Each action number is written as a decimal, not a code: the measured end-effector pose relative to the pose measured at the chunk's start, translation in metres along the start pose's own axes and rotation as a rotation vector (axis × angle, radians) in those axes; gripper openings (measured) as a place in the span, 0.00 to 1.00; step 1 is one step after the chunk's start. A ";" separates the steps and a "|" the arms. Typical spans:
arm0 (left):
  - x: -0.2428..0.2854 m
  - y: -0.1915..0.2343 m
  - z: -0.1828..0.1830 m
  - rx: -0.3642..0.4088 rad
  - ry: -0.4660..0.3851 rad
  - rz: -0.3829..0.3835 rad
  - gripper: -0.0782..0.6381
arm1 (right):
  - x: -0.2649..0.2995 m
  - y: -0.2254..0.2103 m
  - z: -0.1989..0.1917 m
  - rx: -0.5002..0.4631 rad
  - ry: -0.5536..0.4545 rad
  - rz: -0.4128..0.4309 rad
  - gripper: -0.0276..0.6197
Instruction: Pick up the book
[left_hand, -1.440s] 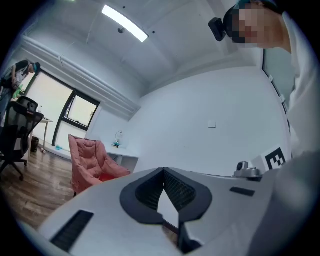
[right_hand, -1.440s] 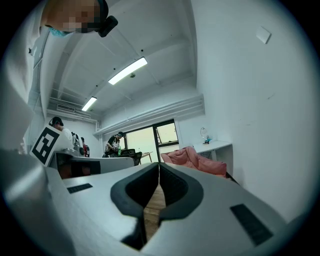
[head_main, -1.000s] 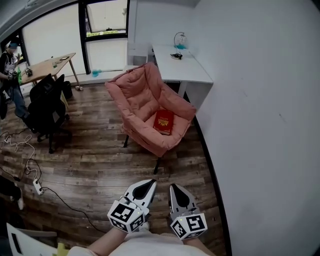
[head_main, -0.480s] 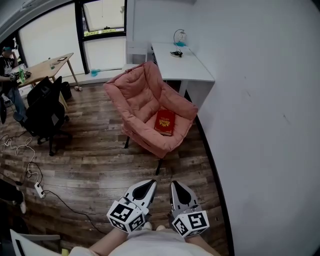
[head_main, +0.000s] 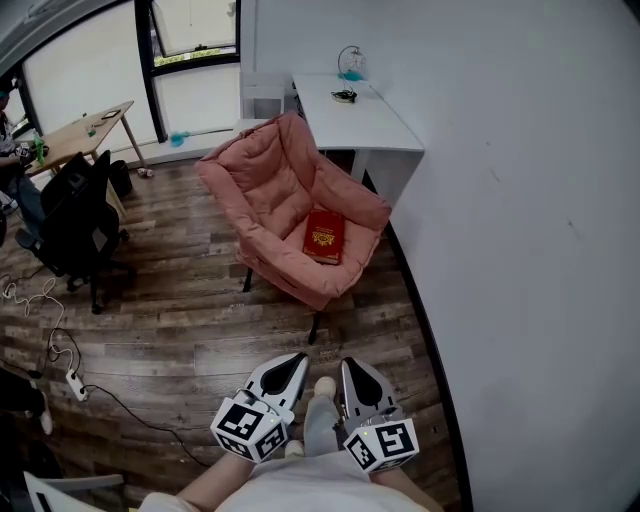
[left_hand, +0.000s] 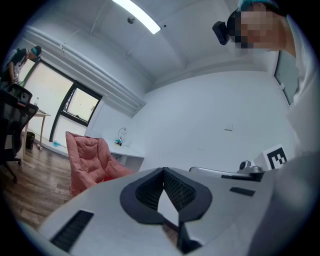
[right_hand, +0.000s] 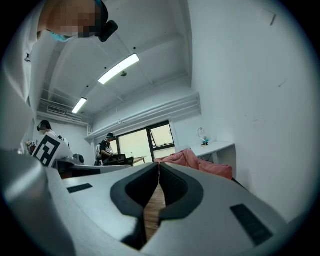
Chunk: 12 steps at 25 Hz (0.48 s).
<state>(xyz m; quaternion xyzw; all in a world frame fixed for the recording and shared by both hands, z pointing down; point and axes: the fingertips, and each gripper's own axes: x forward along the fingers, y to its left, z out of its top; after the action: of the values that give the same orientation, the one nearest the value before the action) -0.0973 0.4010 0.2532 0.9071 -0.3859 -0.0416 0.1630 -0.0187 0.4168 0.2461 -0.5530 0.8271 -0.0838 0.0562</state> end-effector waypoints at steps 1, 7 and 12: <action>0.004 0.003 0.001 0.000 -0.001 0.003 0.11 | 0.005 -0.002 0.000 -0.001 0.002 0.004 0.09; 0.034 0.030 0.015 0.016 -0.012 0.009 0.11 | 0.048 -0.017 0.007 -0.006 -0.015 0.023 0.09; 0.070 0.053 0.027 0.023 -0.023 0.012 0.11 | 0.085 -0.037 0.015 -0.021 -0.022 0.037 0.09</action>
<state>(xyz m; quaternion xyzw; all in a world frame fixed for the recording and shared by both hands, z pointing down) -0.0903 0.3096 0.2489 0.9061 -0.3934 -0.0469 0.1484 -0.0147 0.3235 0.2384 -0.5390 0.8373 -0.0681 0.0611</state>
